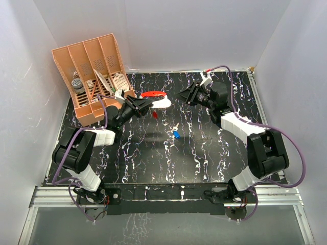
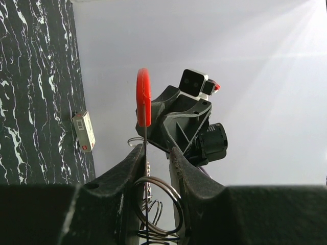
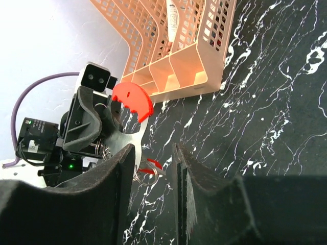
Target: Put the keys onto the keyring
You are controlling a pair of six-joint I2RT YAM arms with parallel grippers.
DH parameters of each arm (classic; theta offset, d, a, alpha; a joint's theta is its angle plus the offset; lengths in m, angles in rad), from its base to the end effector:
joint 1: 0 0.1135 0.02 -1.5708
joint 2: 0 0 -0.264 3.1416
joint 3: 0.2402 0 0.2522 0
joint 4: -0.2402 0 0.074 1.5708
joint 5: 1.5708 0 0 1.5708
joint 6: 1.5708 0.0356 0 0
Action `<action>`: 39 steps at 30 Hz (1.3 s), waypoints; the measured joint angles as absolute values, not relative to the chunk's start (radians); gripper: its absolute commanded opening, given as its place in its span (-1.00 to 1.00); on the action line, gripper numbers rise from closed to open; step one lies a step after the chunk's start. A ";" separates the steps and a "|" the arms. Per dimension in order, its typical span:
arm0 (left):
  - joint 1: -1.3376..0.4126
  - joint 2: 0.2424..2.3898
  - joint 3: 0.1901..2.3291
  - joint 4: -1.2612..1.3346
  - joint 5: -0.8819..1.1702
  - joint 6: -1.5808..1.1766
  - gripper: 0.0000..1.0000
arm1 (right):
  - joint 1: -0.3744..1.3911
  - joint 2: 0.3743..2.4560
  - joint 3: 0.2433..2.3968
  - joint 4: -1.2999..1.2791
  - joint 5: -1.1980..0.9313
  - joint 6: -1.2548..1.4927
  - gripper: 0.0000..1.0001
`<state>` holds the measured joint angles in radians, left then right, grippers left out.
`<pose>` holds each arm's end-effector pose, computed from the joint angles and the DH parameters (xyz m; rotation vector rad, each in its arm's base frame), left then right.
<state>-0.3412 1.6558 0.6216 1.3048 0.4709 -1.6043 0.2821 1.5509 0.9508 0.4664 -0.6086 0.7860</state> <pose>0.2972 -0.1227 0.2249 -0.5196 1.5374 -1.8911 0.3335 0.1178 0.2749 -0.0299 1.8616 1.2845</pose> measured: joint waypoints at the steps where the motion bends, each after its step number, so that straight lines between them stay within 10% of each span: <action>1: -0.340 1.656 0.622 1.305 0.473 -1.603 -1.00 | 0.283 1.552 0.951 0.458 -0.610 0.785 -0.24; 24: -0.337 1.702 0.661 1.314 0.541 -1.589 -1.00 | 0.323 1.678 0.984 0.576 -0.765 0.927 -0.25; 39: -0.336 1.727 0.678 1.333 0.551 -1.596 -1.00 | 0.339 1.739 0.986 0.734 -0.799 1.058 -0.75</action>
